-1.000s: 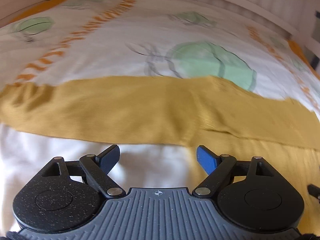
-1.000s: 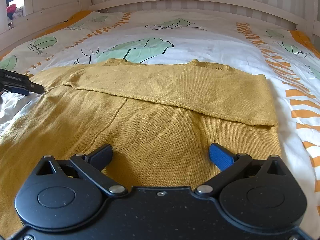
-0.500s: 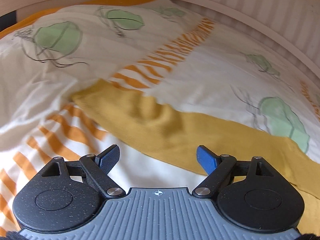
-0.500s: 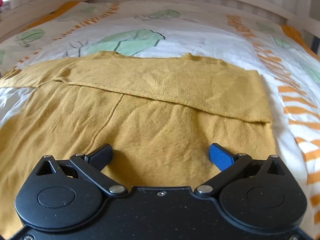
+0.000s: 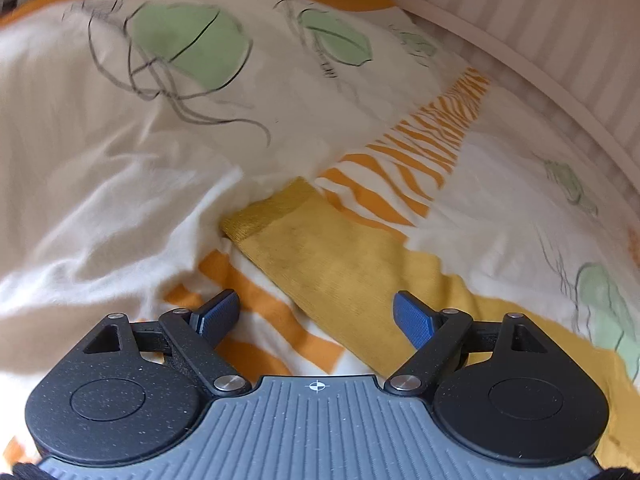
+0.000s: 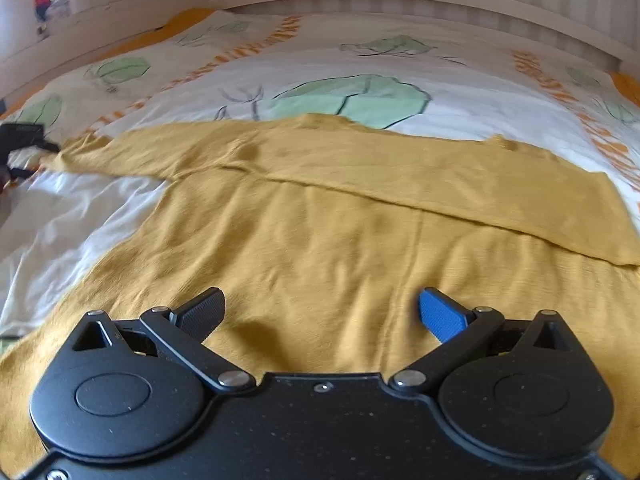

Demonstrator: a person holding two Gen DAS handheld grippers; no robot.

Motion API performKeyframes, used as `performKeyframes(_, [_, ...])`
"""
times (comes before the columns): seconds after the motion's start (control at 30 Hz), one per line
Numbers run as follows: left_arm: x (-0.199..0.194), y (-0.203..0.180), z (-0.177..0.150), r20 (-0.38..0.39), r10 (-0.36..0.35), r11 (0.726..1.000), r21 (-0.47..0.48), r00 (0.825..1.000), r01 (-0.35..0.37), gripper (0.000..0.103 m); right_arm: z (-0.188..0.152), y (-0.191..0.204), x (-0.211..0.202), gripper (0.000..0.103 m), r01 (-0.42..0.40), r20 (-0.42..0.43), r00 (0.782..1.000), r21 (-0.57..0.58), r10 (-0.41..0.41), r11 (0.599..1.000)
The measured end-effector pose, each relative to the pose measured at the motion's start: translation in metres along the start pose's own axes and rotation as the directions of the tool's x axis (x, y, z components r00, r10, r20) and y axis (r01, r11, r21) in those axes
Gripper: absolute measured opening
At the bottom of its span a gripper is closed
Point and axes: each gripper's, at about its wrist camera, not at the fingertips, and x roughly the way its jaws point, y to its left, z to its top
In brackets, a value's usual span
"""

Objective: Fold small clothes
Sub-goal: 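Move the left tool to the other sleeve cuff and close on it, then lift the sleeve with the left tool, lay it across the sweater, open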

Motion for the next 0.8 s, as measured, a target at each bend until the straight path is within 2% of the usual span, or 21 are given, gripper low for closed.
performKeyframes(0.1, [0.009,0.005,0.003,0.011,-0.012,1.000,-0.008,1.000,0.012,0.084,-0.003,0.005,0.005,0.103,0.019,-0.013,1.000,-0.035,-0.019,0.999])
performKeyframes(0.37, [0.023,0.008,0.014,0.032,-0.023,1.000,-0.020,0.999,0.023,0.086,-0.005,0.007,0.009,0.103,0.012,0.000,1.000,-0.027,-0.012,1.000])
performKeyframes(0.43, [0.024,0.007,0.016,0.032,-0.015,1.000,-0.017,0.999,0.016,0.083,-0.006,0.007,0.010,0.103,0.013,0.003,1.000,-0.025,-0.013,1.000])
performKeyframes(0.47, [0.024,0.006,0.017,0.036,0.000,1.000,-0.010,0.999,0.001,0.065,-0.006,0.007,0.010,0.103,0.013,0.004,1.000,-0.026,-0.013,1.000])
performKeyframes(0.5, [0.022,0.005,0.018,0.048,0.024,1.000,-0.002,0.999,-0.024,0.031,-0.006,0.007,0.010,0.103,0.013,0.005,1.000,-0.025,-0.013,1.000])
performKeyframes(0.53, [0.022,0.004,0.019,0.052,0.045,0.999,-0.006,0.998,-0.044,0.016,-0.006,0.007,0.010,0.103,0.012,0.004,1.000,-0.024,-0.012,1.000])
performKeyframes(0.57, [0.021,0.006,0.020,0.044,0.031,0.999,-0.022,0.999,-0.030,0.006,-0.006,0.007,0.010,0.103,0.011,0.005,1.000,-0.023,-0.011,1.000])
performKeyframes(0.6, [0.020,0.008,0.022,0.043,0.005,0.999,-0.043,0.999,-0.003,0.003,-0.007,0.007,0.010,0.103,0.010,0.006,1.000,-0.021,-0.010,1.000])
performKeyframes(0.67, [0.011,0.006,0.023,0.076,-0.010,0.998,-0.064,0.997,0.014,0.003,-0.006,0.006,0.010,0.103,0.008,0.007,1.000,-0.020,-0.008,1.000])
performKeyframes(0.8, [-0.016,-0.019,0.030,0.121,-0.049,0.999,-0.006,0.991,0.050,0.003,-0.006,0.005,0.010,0.103,0.004,0.008,1.000,-0.017,-0.004,1.000])
